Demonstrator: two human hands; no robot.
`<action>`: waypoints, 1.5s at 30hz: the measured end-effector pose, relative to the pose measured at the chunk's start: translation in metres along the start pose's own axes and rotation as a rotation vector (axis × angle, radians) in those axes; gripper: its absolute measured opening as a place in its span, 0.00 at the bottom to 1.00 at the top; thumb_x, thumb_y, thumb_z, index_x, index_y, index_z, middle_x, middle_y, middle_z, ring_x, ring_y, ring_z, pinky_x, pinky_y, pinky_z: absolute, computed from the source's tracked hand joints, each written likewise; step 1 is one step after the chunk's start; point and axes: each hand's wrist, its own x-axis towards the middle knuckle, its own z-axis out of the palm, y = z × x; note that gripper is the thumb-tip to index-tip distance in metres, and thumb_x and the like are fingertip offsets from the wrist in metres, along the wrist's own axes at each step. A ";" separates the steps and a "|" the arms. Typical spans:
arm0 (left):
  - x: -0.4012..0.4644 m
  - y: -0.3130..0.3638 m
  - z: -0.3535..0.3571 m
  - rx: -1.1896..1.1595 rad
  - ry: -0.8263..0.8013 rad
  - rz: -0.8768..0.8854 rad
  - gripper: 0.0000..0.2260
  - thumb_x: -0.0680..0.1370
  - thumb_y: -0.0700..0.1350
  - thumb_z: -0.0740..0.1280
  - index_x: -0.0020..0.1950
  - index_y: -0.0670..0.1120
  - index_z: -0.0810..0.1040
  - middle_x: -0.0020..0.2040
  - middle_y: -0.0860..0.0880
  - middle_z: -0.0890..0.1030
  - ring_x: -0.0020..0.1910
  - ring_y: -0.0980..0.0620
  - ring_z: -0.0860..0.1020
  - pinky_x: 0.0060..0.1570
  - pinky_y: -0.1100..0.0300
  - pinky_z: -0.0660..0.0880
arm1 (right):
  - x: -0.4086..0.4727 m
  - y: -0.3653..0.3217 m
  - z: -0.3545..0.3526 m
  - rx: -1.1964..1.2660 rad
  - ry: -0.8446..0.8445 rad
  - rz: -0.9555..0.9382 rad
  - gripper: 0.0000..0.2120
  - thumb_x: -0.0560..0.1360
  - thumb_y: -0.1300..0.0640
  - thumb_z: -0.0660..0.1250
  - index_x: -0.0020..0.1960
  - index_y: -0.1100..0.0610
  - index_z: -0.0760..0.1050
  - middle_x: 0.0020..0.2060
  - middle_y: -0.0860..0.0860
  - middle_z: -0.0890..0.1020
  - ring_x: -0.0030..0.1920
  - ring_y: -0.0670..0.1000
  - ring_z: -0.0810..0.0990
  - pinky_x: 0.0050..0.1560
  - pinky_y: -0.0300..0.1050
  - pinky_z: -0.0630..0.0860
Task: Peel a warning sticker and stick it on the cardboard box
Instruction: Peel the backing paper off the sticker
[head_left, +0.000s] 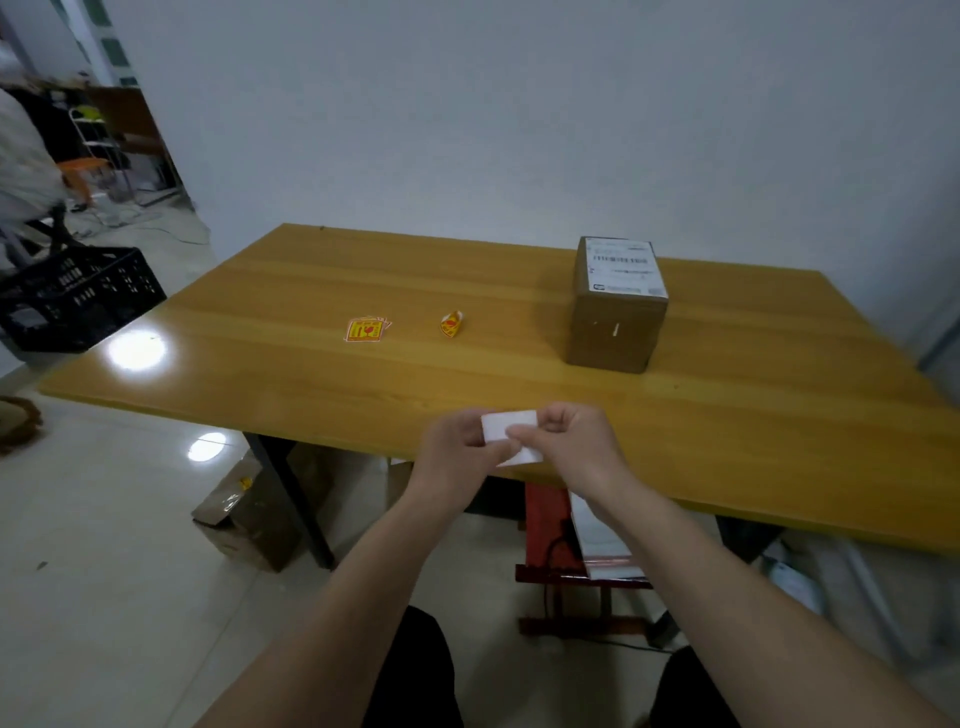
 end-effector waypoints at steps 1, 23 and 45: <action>0.000 0.004 0.004 -0.060 0.017 -0.017 0.08 0.71 0.35 0.73 0.50 0.40 0.82 0.43 0.45 0.84 0.39 0.54 0.83 0.41 0.65 0.80 | -0.001 0.000 -0.005 0.026 0.016 -0.003 0.17 0.70 0.58 0.73 0.27 0.54 0.69 0.24 0.47 0.68 0.26 0.44 0.64 0.28 0.35 0.63; -0.052 0.027 0.087 0.243 0.404 0.333 0.08 0.72 0.40 0.70 0.35 0.51 0.78 0.35 0.57 0.75 0.38 0.63 0.74 0.39 0.76 0.67 | -0.061 -0.009 -0.045 0.316 0.226 -0.074 0.10 0.70 0.59 0.73 0.34 0.59 0.75 0.24 0.44 0.79 0.30 0.41 0.76 0.39 0.37 0.76; -0.060 0.028 0.082 0.002 0.422 0.376 0.09 0.71 0.36 0.72 0.44 0.50 0.84 0.38 0.53 0.75 0.41 0.65 0.73 0.42 0.76 0.70 | -0.064 -0.012 -0.047 0.435 0.161 0.000 0.08 0.74 0.60 0.66 0.38 0.61 0.80 0.30 0.50 0.80 0.33 0.47 0.77 0.39 0.40 0.77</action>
